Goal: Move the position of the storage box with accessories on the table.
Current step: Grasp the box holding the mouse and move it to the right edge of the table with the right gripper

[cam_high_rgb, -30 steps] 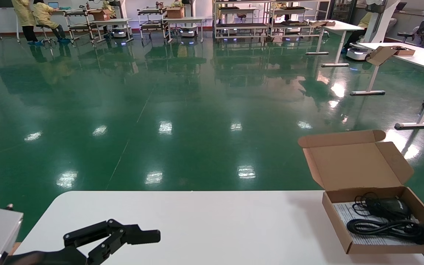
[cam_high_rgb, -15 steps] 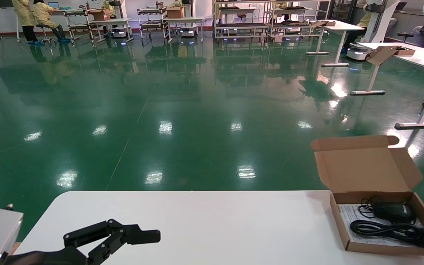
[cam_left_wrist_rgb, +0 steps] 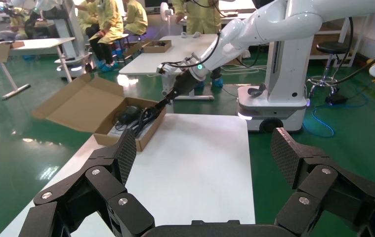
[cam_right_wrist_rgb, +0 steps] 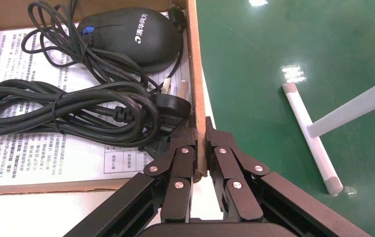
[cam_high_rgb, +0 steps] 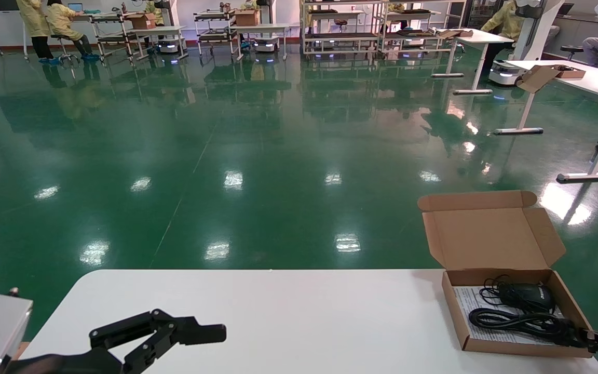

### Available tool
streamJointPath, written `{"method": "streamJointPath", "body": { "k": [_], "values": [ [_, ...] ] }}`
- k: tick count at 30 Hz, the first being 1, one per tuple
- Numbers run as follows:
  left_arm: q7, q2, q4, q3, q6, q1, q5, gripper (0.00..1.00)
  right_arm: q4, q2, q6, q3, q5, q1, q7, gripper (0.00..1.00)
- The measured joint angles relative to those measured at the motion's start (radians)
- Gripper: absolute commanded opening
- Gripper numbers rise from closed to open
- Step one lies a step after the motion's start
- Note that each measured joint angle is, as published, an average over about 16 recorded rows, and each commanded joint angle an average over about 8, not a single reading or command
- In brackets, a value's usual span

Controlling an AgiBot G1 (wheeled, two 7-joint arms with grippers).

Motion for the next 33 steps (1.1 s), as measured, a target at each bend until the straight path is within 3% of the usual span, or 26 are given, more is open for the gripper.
{"method": "streamJointPath", "body": {
  "k": [7,8,15,16,33],
  "values": [
    [0.000,0.000,0.000,0.000,0.000,0.000,0.000,1.00,0.004,-0.006,0.006,0.001,0.000,-0.004,-0.025,0.00],
    [0.000,0.000,0.000,0.000,0.000,0.000,0.000,1.00,0.004,-0.006,0.006,0.001,0.001,-0.005,-0.029,0.05],
    [0.000,0.000,0.000,0.000,0.000,0.000,0.000,1.00,0.006,-0.003,0.007,0.003,0.004,-0.011,-0.058,0.92],
    [0.000,0.000,0.000,0.000,0.000,0.000,0.000,1.00,0.006,-0.003,0.007,0.004,0.006,-0.012,-0.061,1.00],
    [0.000,0.000,0.000,0.000,0.000,0.000,0.000,1.00,0.009,0.008,0.007,0.024,0.034,0.000,-0.113,1.00]
  ]
}}
